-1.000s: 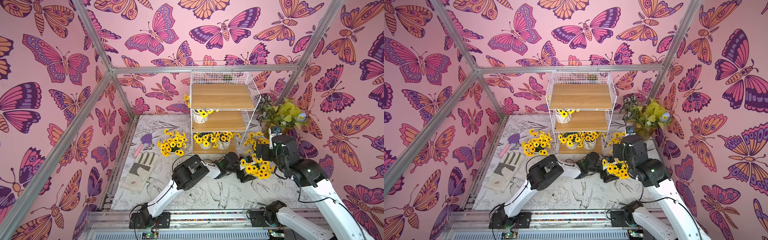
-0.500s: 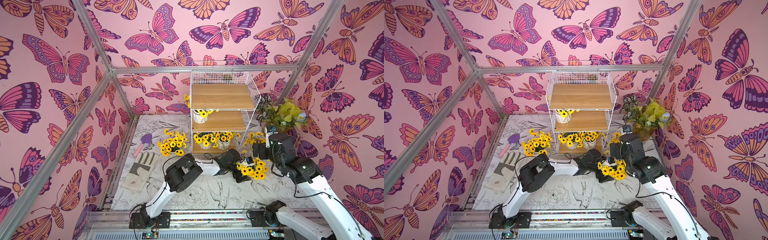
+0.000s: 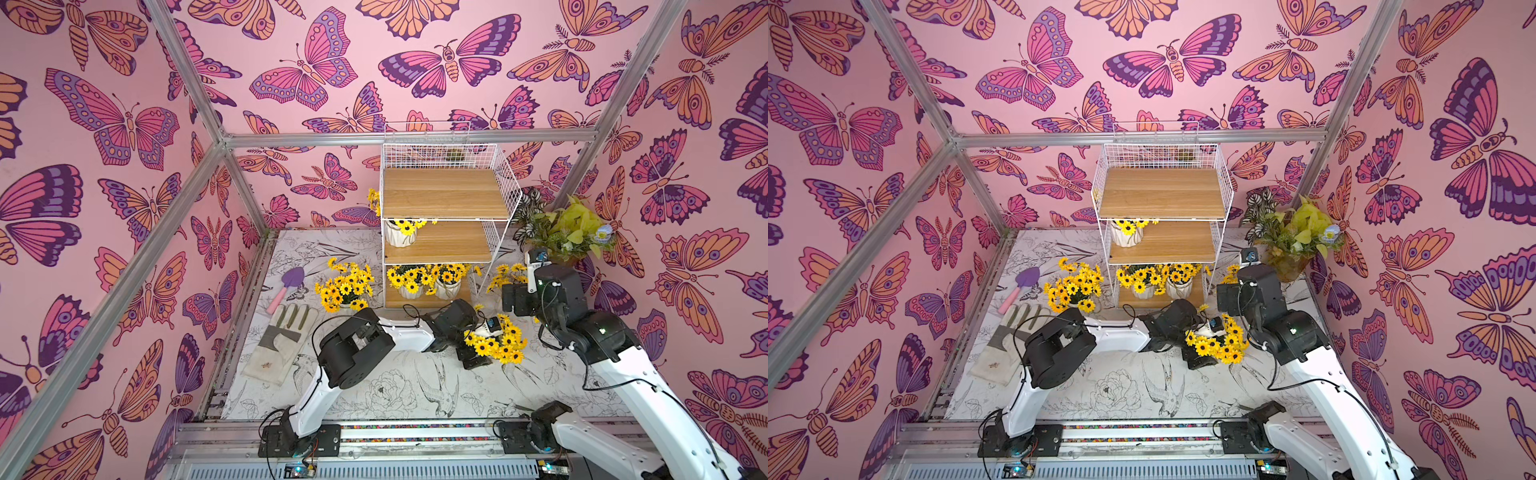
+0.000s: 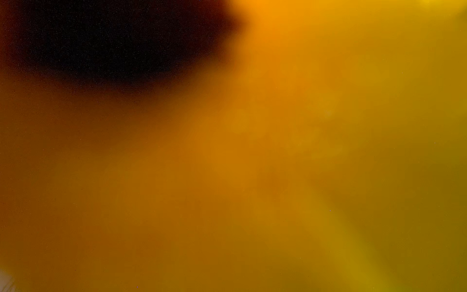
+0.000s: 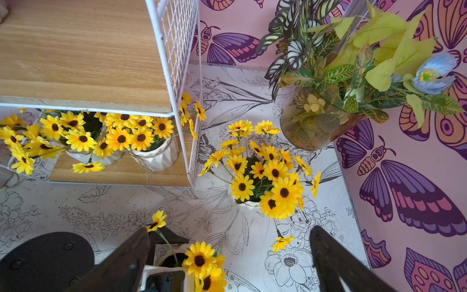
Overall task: Take the sunflower pots off the shelves
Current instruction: Place the sunflower pot at the center of the board.
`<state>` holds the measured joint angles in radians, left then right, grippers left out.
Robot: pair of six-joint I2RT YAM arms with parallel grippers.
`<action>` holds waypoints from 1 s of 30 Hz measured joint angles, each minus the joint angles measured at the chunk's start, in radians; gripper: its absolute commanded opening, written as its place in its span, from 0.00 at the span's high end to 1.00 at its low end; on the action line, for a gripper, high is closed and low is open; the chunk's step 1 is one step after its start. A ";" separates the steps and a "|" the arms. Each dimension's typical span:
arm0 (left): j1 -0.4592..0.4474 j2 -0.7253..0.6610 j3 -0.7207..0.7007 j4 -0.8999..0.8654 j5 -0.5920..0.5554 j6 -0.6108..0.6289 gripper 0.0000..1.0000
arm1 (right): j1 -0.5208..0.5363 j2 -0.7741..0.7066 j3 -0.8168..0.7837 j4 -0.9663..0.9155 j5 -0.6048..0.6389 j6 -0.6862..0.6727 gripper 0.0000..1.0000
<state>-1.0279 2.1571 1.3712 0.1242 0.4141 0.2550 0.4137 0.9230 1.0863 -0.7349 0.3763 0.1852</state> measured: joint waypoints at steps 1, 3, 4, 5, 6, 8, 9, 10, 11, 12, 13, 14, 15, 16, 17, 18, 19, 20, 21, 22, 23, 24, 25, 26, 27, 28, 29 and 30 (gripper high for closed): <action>0.000 -0.003 0.006 -0.021 -0.004 0.003 0.00 | 0.000 0.000 -0.002 0.003 -0.001 0.000 0.01; 0.001 -0.003 0.029 -0.070 -0.012 0.012 0.00 | 0.000 0.000 -0.005 0.007 -0.002 -0.003 0.01; 0.001 -0.003 0.045 -0.104 -0.019 0.018 0.00 | 0.000 0.000 -0.006 0.007 -0.003 -0.003 0.01; 0.001 -0.003 0.058 -0.135 -0.026 0.023 0.00 | 0.000 0.000 -0.007 0.007 -0.003 -0.003 0.01; 0.001 -0.003 0.074 -0.171 -0.035 0.028 0.00 | 0.000 0.000 -0.007 0.009 -0.004 -0.003 0.01; 0.001 -0.003 0.091 -0.218 -0.049 0.037 0.03 | 0.000 0.000 -0.007 0.013 -0.004 -0.003 0.01; 0.001 -0.008 0.093 -0.232 -0.056 0.042 0.02 | 0.000 0.000 -0.007 0.013 -0.004 -0.003 0.01; 0.001 -0.013 0.091 -0.247 -0.061 0.044 0.00 | 0.000 -0.001 -0.007 0.013 -0.005 -0.003 0.01; 0.002 -0.022 0.085 -0.259 -0.067 0.045 0.00 | 0.000 -0.001 -0.007 0.013 -0.007 -0.003 0.01; 0.005 -0.034 0.070 -0.264 -0.064 0.043 0.00 | 0.000 -0.001 -0.007 0.013 -0.009 -0.003 0.01; 0.008 -0.045 0.052 -0.257 -0.056 0.039 0.00 | 0.000 -0.002 -0.008 0.014 -0.012 -0.003 0.01; 0.016 -0.066 0.005 -0.217 -0.041 0.025 0.00 | 0.000 -0.005 -0.011 0.016 -0.016 -0.003 0.01; 0.027 -0.089 -0.047 -0.169 -0.022 0.004 0.00 | 0.000 -0.009 -0.018 0.018 -0.020 -0.003 0.01; 0.039 -0.107 -0.092 -0.122 0.003 -0.023 0.00 | 0.000 -0.014 -0.024 0.021 -0.023 -0.003 0.01; 0.055 -0.119 -0.128 -0.077 0.034 -0.053 0.00 | 0.000 -0.018 -0.031 0.021 -0.028 -0.003 0.01; 0.072 -0.122 -0.155 -0.027 0.069 -0.084 0.00 | 0.000 -0.022 -0.036 0.021 -0.031 -0.002 0.01; 0.087 -0.122 -0.179 0.028 0.095 -0.107 0.00 | 0.000 -0.024 -0.040 0.022 -0.035 -0.003 0.01; 0.097 -0.122 -0.211 0.096 0.112 -0.128 0.00 | 0.000 -0.026 -0.043 0.022 -0.037 -0.003 0.01; 0.109 -0.122 -0.257 0.190 0.126 -0.150 0.00 | 0.000 -0.026 -0.044 0.023 -0.040 -0.003 0.01; 0.116 -0.122 -0.297 0.271 0.134 -0.164 0.00 | 0.000 -0.026 -0.044 0.026 -0.042 -0.003 0.01; 0.120 -0.120 -0.336 0.354 0.140 -0.178 0.00 | 0.000 -0.025 -0.044 0.030 -0.046 -0.003 0.01; 0.121 -0.114 -0.365 0.428 0.143 -0.191 0.00 | 0.000 -0.024 -0.044 0.034 -0.048 -0.003 0.01; 0.121 -0.106 -0.380 0.478 0.144 -0.198 0.00 | 0.000 -0.023 -0.044 0.037 -0.049 -0.003 0.01; 0.119 -0.096 -0.385 0.517 0.143 -0.200 0.00 | 0.000 -0.019 -0.044 0.040 -0.052 -0.002 0.01; 0.114 -0.085 -0.385 0.545 0.136 -0.200 0.00 | 0.000 -0.017 -0.044 0.041 -0.054 -0.002 0.01; 0.109 -0.078 -0.385 0.565 0.126 -0.193 0.00 | 0.000 -0.013 -0.044 0.042 -0.056 0.000 0.01; 0.099 -0.072 -0.386 0.583 0.111 -0.184 0.00 | 0.000 -0.011 -0.044 0.044 -0.058 0.002 0.01; 0.090 -0.068 -0.386 0.596 0.098 -0.169 0.00 | 0.000 -0.010 -0.044 0.044 -0.060 0.004 0.01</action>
<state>-0.9375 2.0892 0.9855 0.7200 0.5117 0.0860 0.4137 0.9131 1.0420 -0.6907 0.3164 0.1890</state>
